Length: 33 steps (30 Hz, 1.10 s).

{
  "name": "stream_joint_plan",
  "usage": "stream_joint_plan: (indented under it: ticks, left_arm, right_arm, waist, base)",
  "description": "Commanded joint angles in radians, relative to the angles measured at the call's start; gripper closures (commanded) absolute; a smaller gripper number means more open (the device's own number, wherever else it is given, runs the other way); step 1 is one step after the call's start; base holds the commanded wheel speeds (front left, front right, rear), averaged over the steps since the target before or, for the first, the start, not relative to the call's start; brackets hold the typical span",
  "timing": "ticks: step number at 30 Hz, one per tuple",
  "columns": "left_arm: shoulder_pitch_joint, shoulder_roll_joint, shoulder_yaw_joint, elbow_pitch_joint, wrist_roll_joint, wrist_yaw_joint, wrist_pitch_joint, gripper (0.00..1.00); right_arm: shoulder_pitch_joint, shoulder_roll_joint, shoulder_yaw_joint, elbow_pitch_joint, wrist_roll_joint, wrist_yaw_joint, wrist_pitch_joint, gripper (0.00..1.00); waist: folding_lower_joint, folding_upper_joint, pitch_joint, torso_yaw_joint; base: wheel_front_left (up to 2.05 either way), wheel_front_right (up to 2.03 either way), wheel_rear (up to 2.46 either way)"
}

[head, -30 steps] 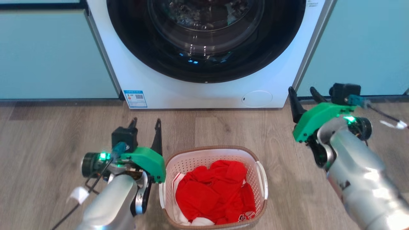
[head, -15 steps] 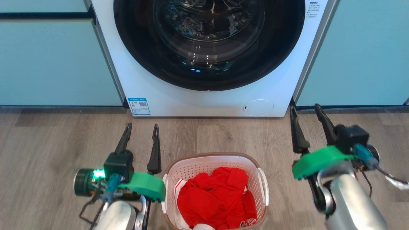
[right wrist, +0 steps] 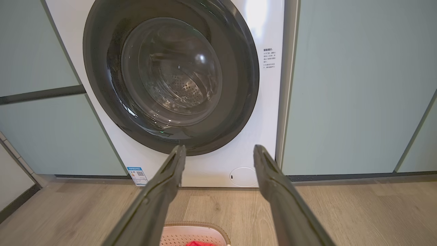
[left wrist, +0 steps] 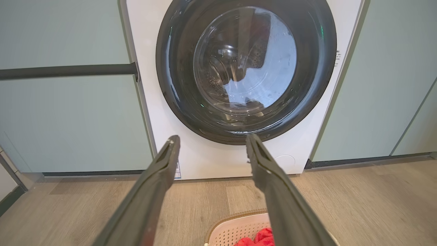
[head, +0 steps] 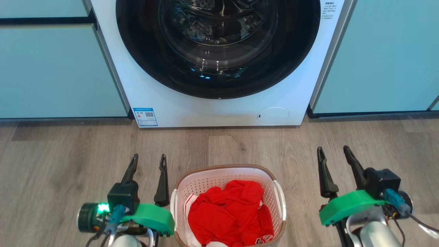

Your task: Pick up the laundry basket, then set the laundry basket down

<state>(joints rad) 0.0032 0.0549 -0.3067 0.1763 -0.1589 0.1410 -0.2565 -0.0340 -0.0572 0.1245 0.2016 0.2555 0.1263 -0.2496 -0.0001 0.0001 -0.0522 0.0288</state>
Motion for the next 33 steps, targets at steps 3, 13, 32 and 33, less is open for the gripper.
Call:
stream_joint_plan:
  ticks: [3, 13, 32, 33]
  left_arm:
    - [-0.030, -0.004, 0.031, -0.036, -0.009, 0.007, -0.005, 0.00]
    - [-0.030, -0.005, 0.034, -0.065, -0.022, 0.003, -0.005, 0.00]
    - [-0.013, -0.005, 0.035, -0.067, -0.054, -0.015, -0.005, 0.00]
    - [-0.013, -0.005, 0.036, -0.067, -0.055, -0.016, -0.005, 0.00]
  right_arm:
    - [-0.017, 0.007, 0.021, -0.036, -0.006, 0.004, -0.012, 0.00]
    - [-0.024, 0.007, 0.011, -0.030, -0.016, 0.004, -0.012, 0.00]
    - [-0.021, 0.007, 0.031, -0.040, -0.022, 0.004, -0.012, 0.00]
    - [-0.021, 0.007, 0.032, -0.040, -0.022, 0.004, -0.012, 0.00]
  waist:
    - [0.0001, -0.0001, 0.000, 0.003]
    - [0.0001, -0.0001, -0.006, 0.006]
    - [0.0001, -0.0001, -0.015, 0.009]
    - [0.0001, -0.0001, -0.015, 0.010]
  base:
    - [0.00, 0.00, 0.00]
    - [0.00, 0.00, 0.00]
    - [0.00, 0.00, 0.00]
    - [0.00, 0.00, 0.00]
